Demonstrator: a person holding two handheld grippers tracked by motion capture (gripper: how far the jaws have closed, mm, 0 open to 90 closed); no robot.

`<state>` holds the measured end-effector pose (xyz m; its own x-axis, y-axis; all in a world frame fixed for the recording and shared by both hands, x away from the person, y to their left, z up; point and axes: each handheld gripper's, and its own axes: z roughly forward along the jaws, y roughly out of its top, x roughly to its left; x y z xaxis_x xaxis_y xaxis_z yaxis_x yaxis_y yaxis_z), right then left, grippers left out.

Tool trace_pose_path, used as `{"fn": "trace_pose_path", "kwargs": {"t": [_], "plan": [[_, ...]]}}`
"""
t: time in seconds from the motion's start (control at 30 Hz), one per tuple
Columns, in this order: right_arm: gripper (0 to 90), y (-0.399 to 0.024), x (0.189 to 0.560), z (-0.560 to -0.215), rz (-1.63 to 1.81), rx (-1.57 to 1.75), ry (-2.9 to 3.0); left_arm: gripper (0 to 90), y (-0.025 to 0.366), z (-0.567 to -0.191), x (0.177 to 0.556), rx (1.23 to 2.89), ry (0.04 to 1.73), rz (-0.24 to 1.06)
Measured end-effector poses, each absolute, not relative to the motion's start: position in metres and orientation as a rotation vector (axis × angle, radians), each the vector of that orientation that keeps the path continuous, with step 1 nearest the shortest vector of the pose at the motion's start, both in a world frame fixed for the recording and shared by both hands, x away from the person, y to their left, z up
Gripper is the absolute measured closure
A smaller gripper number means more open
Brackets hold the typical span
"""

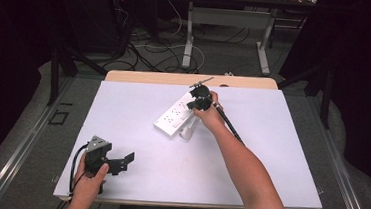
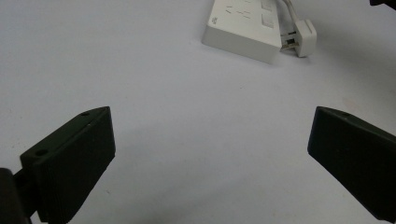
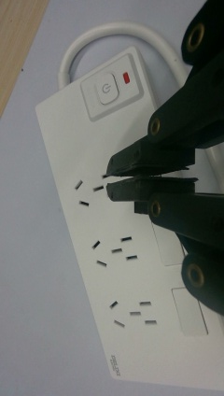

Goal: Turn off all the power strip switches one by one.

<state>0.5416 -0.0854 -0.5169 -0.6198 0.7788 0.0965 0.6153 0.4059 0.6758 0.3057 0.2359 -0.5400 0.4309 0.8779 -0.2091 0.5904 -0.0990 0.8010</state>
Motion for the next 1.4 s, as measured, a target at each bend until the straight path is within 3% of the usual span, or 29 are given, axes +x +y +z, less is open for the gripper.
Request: {"fn": "trace_pose_path", "kwargs": {"t": [0.83,1.4], "plan": [[83.1,-0.085,0.538,-0.526,0.967,1.205,2.454,0.8,0.234,-0.54,0.306,1.799,1.262,0.404],[90.0,-0.086,0.539,-0.527,1.006,1.217,2.472,0.8,0.233,-0.54,0.306,1.804,1.257,0.406]]}}
